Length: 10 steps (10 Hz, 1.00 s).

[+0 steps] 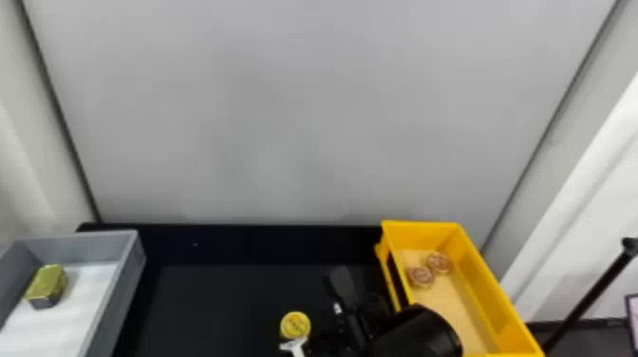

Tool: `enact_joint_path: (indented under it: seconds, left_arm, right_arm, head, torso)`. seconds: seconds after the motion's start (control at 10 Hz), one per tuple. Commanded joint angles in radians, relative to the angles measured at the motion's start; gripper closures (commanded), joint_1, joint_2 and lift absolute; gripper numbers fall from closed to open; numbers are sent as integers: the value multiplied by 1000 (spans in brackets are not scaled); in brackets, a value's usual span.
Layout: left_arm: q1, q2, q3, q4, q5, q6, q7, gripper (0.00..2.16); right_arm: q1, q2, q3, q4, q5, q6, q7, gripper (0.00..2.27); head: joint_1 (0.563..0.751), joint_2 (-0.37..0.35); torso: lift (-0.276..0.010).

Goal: Pick up the round yellow can and place it in the yellow rectangular box

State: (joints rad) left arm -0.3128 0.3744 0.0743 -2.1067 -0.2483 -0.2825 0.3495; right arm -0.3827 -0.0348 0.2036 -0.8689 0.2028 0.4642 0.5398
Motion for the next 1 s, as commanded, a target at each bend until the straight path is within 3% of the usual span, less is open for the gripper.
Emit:
enact_joint_path:
  seconds: [0.0, 0.9]
  left_arm:
    - [-2, 0, -7, 4, 0, -4, -1, 450]
    - [-6, 2, -13, 4, 1, -11, -10, 450]
  right_arm:
    - [-1, 10, 1, 31, -17, -30, -35, 76]
    - [22, 15, 33, 50, -66, -116, -155, 96]
  head:
    - [563, -169]
    - [563, -169]
  torso:
    - [0]
    - [0]
